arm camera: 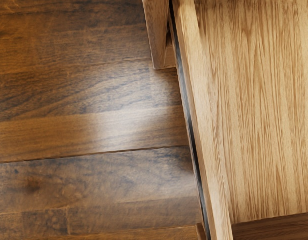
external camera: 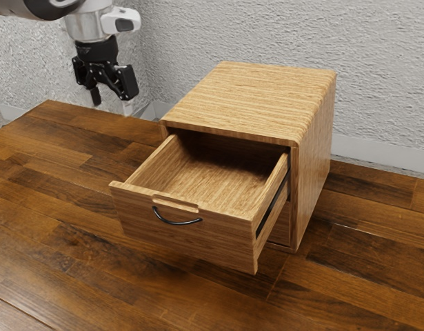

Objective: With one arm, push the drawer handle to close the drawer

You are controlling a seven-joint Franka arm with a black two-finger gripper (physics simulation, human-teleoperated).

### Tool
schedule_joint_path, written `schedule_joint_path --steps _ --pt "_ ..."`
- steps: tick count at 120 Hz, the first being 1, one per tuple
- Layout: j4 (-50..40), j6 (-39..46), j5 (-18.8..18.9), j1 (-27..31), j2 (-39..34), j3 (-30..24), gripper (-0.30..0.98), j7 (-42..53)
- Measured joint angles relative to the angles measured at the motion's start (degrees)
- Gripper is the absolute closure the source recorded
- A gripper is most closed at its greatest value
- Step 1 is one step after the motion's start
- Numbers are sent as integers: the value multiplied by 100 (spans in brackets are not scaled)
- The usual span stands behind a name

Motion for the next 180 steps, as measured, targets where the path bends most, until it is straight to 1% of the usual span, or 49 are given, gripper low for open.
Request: schedule_joint_path --steps 22,28,36,42,55,63,74,86,95,101,118,130,145,161,170,180 --pt "-114 256 -8 79 -111 -40 0 95" --pt "-383 269 -24 81 -386 -101 0 76" --pt "-961 263 -48 68 -961 -364 1 -19" --pt "-1416 259 -60 33 -1379 -627 9 -133" --pt "-2357 261 -79 17 -2281 -1233 38 -538" --pt "-2799 269 -199 16 -2664 -1484 51 -880" --pt "-3507 465 -405 16 -2984 -1709 62 -1351" --pt "-4097 737 -698 16 -3284 -1991 70 -1951" --pt "-4363 1048 -872 16 -3247 -2324 73 -2358" --pt "-4420 1217 -920 16 -3054 -2518 74 -2597" --pt "-4439 1574 -978 17 -2595 -2635 77 -3134" --pt "-4423 1731 -896 16 -2520 -2691 78 -3401" --pt "-4314 1849 -666 16 -2433 -2824 78 -3626" --pt "-3952 1919 -443 22 -2009 -2814 78 -3714" --pt "-3704 1934 -383 24 -1736 -2750 78 -3739" --pt "-3618 1945 -348 32 -1567 -2627 78 -3741"
